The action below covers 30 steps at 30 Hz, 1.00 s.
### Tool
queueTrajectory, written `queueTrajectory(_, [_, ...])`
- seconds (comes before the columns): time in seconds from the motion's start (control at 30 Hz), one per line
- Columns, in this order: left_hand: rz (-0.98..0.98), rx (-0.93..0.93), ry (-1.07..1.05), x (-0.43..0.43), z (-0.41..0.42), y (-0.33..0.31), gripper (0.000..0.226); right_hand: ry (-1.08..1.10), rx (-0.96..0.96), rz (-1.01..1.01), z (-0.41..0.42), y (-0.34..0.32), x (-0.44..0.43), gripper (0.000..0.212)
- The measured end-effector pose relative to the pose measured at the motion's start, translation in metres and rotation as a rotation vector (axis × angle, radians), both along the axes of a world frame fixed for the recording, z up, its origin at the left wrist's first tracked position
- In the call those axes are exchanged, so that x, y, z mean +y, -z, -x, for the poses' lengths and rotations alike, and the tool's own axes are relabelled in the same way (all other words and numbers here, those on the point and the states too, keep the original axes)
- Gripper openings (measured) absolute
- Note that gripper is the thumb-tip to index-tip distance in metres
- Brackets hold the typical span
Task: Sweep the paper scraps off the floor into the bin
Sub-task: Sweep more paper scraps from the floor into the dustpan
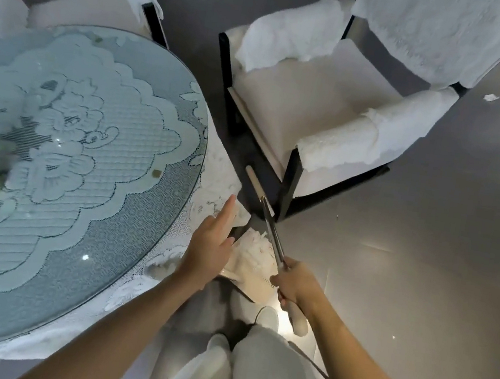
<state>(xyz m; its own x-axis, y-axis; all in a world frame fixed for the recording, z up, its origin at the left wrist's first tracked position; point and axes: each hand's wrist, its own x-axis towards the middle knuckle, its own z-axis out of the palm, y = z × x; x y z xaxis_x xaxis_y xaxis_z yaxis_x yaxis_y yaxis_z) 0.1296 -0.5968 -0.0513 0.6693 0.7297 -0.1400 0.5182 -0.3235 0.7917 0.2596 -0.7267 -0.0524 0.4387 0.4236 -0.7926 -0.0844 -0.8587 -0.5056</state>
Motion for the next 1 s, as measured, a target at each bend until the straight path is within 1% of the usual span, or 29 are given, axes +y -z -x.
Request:
queueTrajectory(0.07, [-0.027,0.001,0.022,0.005,-0.003,0.003,0.088,-0.020,-0.004,-0.013,0.000,0.008,0.009,0.044])
queueTrajectory(0.17, [-0.012,-0.003,0.065,0.012,-0.002,0.007,0.084,0.004,-0.015,-0.019,0.001,0.018,0.025,0.054])
queueTrajectory(0.27, [-0.030,-0.008,0.099,0.020,0.002,0.005,0.083,-0.024,-0.084,-0.002,0.006,0.023,0.041,0.056])
queueTrajectory(0.37, [-0.068,0.001,0.136,0.029,0.010,0.010,0.087,-0.067,-0.177,0.007,0.010,0.028,0.061,0.055])
queueTrajectory(0.43, [-0.083,0.001,0.170,0.034,0.016,0.013,0.089,-0.042,-0.213,0.021,0.012,0.035,0.076,0.054])
queueTrajectory(0.5, [-0.120,-0.021,0.184,0.037,0.023,0.017,0.089,-0.038,-0.236,0.042,0.011,0.047,0.092,0.048])
queueTrajectory(0.6, [-0.130,-0.030,0.147,0.033,0.033,0.024,0.086,-0.020,-0.249,0.082,0.006,0.068,0.111,0.035])
queueTrajectory(0.73, [-0.088,-0.040,0.096,0.030,0.037,0.029,0.088,-0.007,-0.210,0.101,-0.005,0.091,0.120,0.014])
queueTrajectory(0.77, [-0.093,-0.039,0.084,0.031,0.036,0.030,0.088,-0.024,-0.184,0.099,-0.007,0.094,0.122,0.013])
queueTrajectory(0.8, [-0.098,-0.040,0.073,0.032,0.036,0.030,0.089,-0.040,-0.161,0.110,-0.006,0.092,0.121,0.016])
queueTrajectory(0.87, [-0.099,-0.048,0.065,0.033,0.037,0.028,0.089,0.002,-0.071,0.077,-0.003,0.082,0.115,0.015])
queueTrajectory(0.97, [-0.107,0.000,0.098,0.031,0.040,0.022,0.086,0.045,0.047,0.051,-0.001,0.059,0.096,0.017])
queueTrajectory(1.0, [-0.106,0.008,0.106,0.029,0.041,0.022,0.084,0.003,0.045,0.075,-0.001,0.051,0.090,0.013])
